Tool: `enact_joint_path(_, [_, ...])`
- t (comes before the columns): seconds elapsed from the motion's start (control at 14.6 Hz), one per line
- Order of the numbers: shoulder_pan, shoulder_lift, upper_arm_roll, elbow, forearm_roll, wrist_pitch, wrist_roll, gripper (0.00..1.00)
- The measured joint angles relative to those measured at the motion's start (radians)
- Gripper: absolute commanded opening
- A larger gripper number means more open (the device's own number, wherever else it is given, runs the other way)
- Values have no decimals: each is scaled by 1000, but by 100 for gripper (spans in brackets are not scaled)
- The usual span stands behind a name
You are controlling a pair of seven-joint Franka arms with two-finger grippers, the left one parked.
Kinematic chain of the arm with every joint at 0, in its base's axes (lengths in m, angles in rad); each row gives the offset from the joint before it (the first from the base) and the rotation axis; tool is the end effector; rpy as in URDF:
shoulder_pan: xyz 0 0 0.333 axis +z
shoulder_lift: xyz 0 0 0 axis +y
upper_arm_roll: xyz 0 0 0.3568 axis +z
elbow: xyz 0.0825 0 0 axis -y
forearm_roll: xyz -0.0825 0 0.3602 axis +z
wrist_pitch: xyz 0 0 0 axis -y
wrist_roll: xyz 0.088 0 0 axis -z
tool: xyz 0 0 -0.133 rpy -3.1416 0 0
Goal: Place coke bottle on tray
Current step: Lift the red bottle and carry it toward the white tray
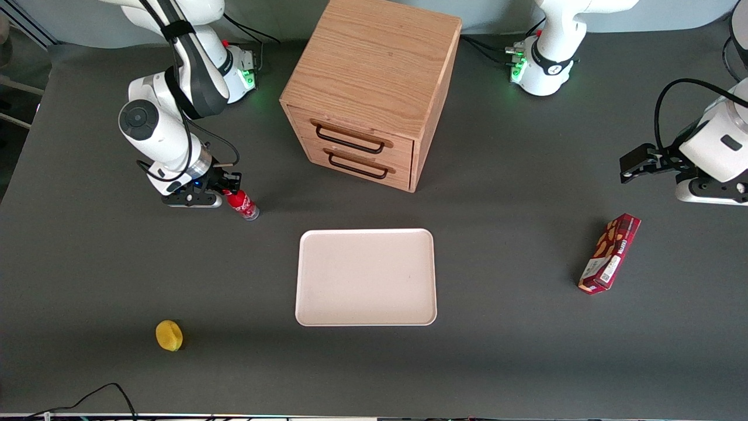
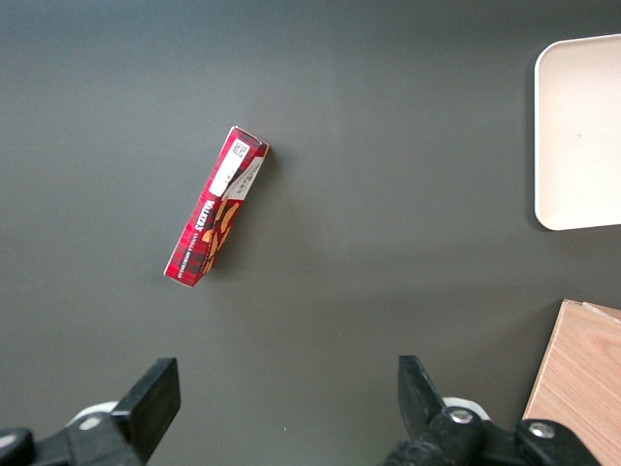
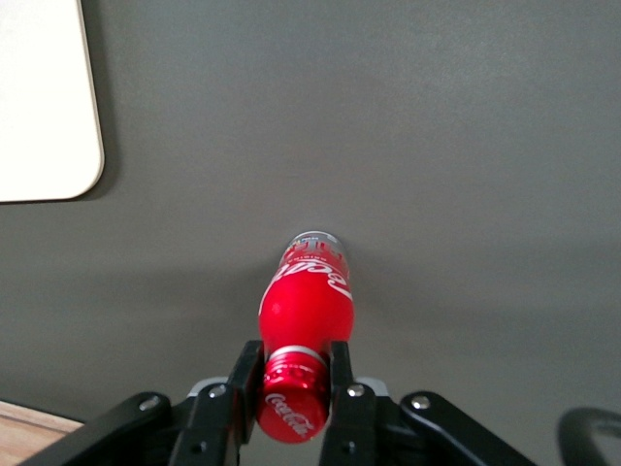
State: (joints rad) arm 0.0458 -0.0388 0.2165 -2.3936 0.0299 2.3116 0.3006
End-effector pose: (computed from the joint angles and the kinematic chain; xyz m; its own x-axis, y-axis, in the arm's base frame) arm 0.4479 0.1216 0.3597 0.9972 -0.0592 -0.0460 -0.0593 -0.9982 0.0008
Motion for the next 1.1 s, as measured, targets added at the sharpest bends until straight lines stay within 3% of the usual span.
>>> enact_joint_path(0.14, [0, -5, 2, 11, 0, -7, 0, 0])
enact_joint_path(0.27, [0, -18, 3, 88, 0, -116, -1, 0])
enact_joint_path(0.68, [0, -10, 15, 583, -1, -562, 4, 0])
enact_joint_path(0.89, [10, 166, 97, 912, -53, -731, 134, 0])
enact_joint_path(1.1, [49, 445, 199, 1189, -155, -753, 329, 0])
